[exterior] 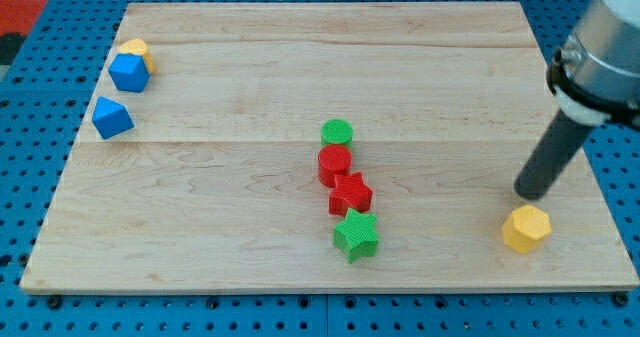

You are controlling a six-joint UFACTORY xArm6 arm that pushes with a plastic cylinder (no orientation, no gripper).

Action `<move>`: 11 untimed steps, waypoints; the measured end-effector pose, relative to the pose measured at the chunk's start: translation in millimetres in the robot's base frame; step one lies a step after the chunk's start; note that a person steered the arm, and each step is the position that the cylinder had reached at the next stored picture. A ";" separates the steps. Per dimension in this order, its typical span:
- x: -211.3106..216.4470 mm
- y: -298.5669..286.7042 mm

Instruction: Separate the yellow heart from the cube

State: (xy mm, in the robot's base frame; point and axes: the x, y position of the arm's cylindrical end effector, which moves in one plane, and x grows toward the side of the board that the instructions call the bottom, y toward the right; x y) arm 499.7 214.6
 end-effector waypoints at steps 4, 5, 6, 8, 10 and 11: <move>-290.0 -268.2; -304.2 -375.7; -303.7 -492.1; -278.5 -519.4; -203.4 -517.2; -202.3 -466.6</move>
